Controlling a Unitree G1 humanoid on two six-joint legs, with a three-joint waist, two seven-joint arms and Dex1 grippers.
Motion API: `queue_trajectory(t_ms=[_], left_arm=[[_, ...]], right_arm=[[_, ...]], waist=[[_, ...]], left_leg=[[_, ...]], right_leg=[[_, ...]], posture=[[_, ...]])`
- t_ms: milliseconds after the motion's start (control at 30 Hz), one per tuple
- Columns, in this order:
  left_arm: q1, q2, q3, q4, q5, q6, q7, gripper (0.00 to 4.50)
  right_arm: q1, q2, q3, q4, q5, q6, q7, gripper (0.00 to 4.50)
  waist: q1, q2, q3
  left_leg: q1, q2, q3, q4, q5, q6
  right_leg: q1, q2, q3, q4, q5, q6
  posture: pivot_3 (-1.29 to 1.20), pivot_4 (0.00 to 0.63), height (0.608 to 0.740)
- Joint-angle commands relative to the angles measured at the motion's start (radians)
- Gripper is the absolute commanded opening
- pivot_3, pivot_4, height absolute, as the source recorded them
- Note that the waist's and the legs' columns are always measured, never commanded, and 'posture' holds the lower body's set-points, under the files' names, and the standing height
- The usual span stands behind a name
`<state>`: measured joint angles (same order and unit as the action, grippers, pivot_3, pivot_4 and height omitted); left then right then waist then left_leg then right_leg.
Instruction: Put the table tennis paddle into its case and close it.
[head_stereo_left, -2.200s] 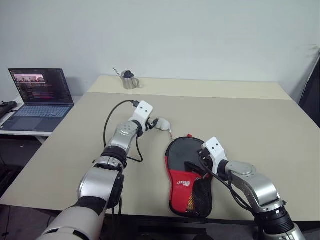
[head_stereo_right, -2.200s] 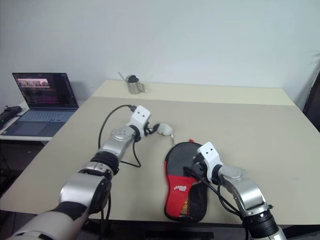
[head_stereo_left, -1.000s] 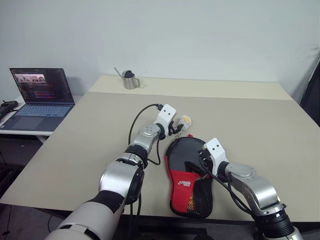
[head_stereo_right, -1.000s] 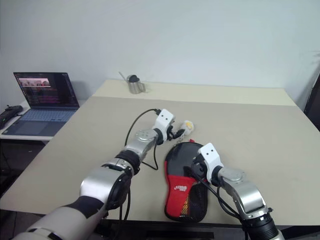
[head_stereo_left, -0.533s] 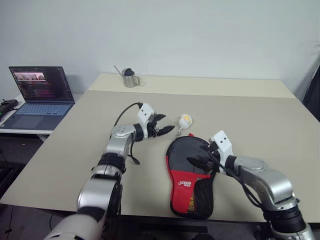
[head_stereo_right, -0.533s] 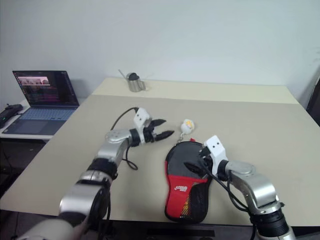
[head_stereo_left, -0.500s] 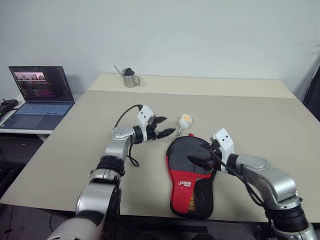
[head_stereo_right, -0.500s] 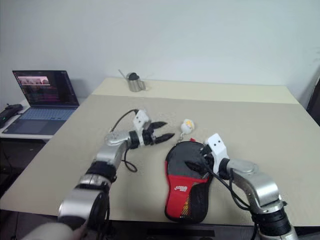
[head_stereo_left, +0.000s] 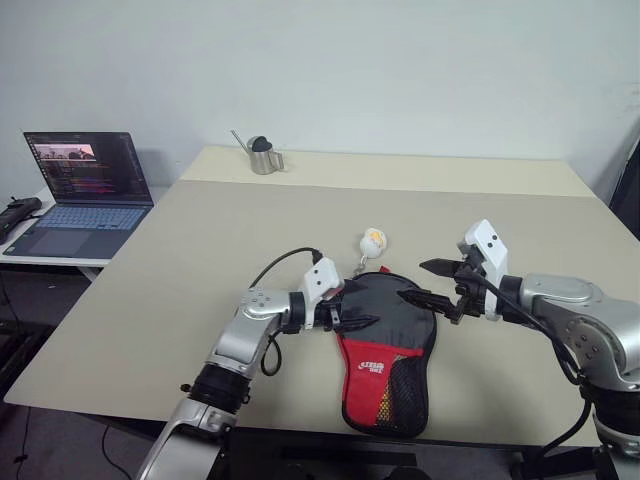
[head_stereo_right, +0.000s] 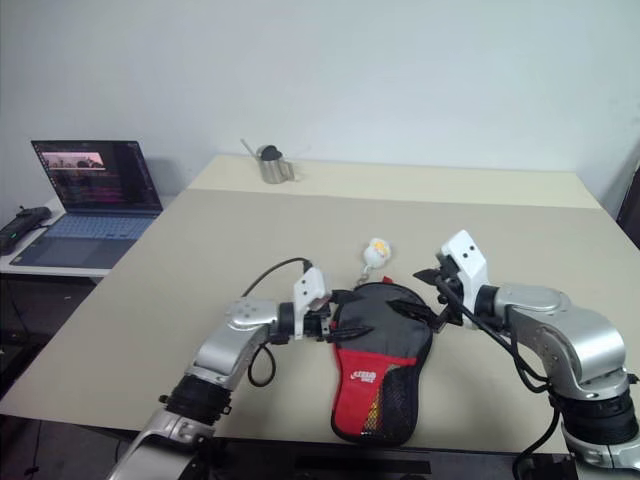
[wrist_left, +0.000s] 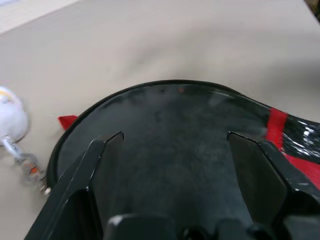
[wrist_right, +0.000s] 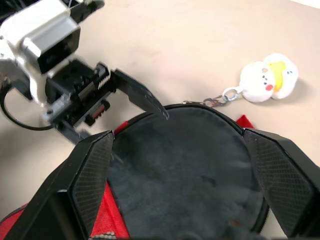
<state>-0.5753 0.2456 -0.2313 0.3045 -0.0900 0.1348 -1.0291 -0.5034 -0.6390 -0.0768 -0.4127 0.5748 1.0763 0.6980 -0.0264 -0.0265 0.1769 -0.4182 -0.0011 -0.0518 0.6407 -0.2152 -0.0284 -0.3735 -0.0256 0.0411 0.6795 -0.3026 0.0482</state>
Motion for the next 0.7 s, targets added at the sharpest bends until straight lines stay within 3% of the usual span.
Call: queue_trajectory(t_ms=[33, 400, 700], left_arm=[[-0.023, -0.028, -0.026, 0.053, 0.024, -0.046, 0.036, 3.61], [0.036, -0.027, -0.038, 0.017, 0.017, -0.030, 0.067, 3.61], [0.078, -0.003, -0.039, -0.052, 0.013, 0.005, 0.095, 3.61]], right_arm=[[-0.044, -0.014, 0.002, 0.016, 0.002, -0.040, 0.009, 4.50], [-0.354, 0.188, 0.135, 0.469, -0.141, -0.188, -0.055, 4.50], [-0.582, 0.373, 0.231, 1.066, -0.356, -0.578, -0.057, 4.50]], waist=[[-0.001, 0.000, 0.000], [-0.005, 0.002, 0.001], [-0.008, 0.003, 0.001]], left_leg=[[0.000, 0.000, 0.000, 0.000, 0.000, 0.000], [0.002, 0.002, 0.001, 0.000, 0.000, 0.000], [0.002, 0.002, 0.002, -0.001, 0.000, 0.000]], right_leg=[[0.000, 0.000, 0.000, 0.000, 0.000, 0.000], [0.000, 0.002, 0.001, 0.001, 0.000, 0.000], [-0.001, 0.001, 0.001, 0.001, 0.000, 0.000]], posture=[[0.00, 0.150, 0.740], [0.00, 0.150, 0.740], [0.00, 0.150, 0.740]])
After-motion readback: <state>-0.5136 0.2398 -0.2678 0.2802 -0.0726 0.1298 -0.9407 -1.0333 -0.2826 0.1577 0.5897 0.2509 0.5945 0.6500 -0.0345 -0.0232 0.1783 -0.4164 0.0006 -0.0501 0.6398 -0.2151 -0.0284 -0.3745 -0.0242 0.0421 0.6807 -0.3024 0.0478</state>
